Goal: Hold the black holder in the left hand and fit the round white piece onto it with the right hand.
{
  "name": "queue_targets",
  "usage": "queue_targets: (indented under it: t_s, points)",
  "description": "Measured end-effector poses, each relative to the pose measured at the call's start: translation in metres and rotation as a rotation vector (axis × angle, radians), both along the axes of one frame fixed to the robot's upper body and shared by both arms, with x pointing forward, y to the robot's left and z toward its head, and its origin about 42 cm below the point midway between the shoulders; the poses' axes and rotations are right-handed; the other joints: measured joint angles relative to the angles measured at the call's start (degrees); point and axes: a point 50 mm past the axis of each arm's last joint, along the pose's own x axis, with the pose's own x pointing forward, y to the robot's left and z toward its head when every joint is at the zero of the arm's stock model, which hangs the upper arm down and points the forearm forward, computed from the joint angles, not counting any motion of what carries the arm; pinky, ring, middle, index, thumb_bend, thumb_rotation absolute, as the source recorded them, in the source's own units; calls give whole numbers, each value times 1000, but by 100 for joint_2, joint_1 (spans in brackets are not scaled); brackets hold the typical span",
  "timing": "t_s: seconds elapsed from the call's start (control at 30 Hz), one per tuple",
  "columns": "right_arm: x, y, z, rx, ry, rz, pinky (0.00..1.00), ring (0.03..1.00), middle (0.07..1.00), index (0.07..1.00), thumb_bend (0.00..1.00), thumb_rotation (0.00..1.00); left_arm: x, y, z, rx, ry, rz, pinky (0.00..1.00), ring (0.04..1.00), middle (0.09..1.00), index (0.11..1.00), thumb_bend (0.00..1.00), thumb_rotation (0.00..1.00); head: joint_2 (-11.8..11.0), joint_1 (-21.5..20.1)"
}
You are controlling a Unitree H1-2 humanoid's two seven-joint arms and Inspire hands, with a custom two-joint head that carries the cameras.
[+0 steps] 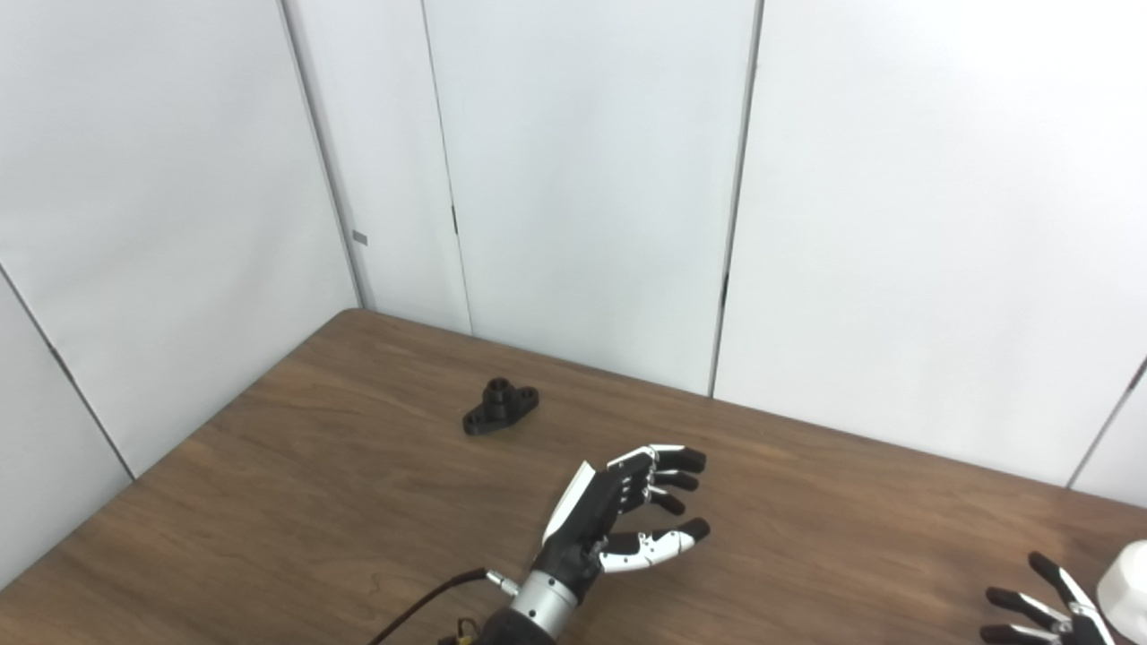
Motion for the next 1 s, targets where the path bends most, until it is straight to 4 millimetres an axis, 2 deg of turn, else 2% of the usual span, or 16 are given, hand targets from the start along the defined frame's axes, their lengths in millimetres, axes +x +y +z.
queue_targets:
  t_s: [0.17, 0.33, 0.37, 0.47, 0.63, 0.73, 0.87, 1.0]
  points:
    - [1, 0, 0, 2, 0, -1, 419, 577, 702, 865, 497, 120, 0, 4, 1, -4, -8, 25, 569, 715, 774, 759, 620, 71, 26, 53]
    - [3, 0, 0, 13, 0, 1, 423, 581, 703, 863, 497, 105, -2, 13, 3, 36, -10, 42, 524, 683, 765, 749, 669, 26, 35, 97]
    - [3, -1, -1, 16, 2, 2, 426, 584, 706, 863, 498, 92, -2, 18, 4, 56, -6, 46, 510, 661, 752, 729, 707, 6, 53, 114]
    - [5, -1, -1, 21, 2, 3, 424, 583, 707, 864, 494, 115, 0, 36, 14, 133, -39, 54, 511, 632, 734, 717, 707, 1, 70, 114]
    - [5, -2, -1, 18, 6, 7, 425, 580, 708, 868, 482, 80, 14, 79, 43, 319, -120, 46, 545, 652, 716, 708, 746, 0, 114, 114]
    - [5, -3, -1, 14, 7, 8, 424, 579, 709, 863, 486, 54, 17, 91, 59, 348, -139, 62, 563, 673, 723, 716, 759, 0, 141, 132]
    - [5, -3, -1, 17, 7, 8, 425, 579, 713, 864, 483, 113, 19, 101, 64, 414, -144, 86, 583, 696, 727, 718, 761, 0, 158, 158]
    - [5, -4, -1, 20, 7, 10, 420, 575, 715, 865, 487, 147, 22, 124, 81, 483, -147, 191, 607, 704, 728, 709, 788, 6, 184, 158]
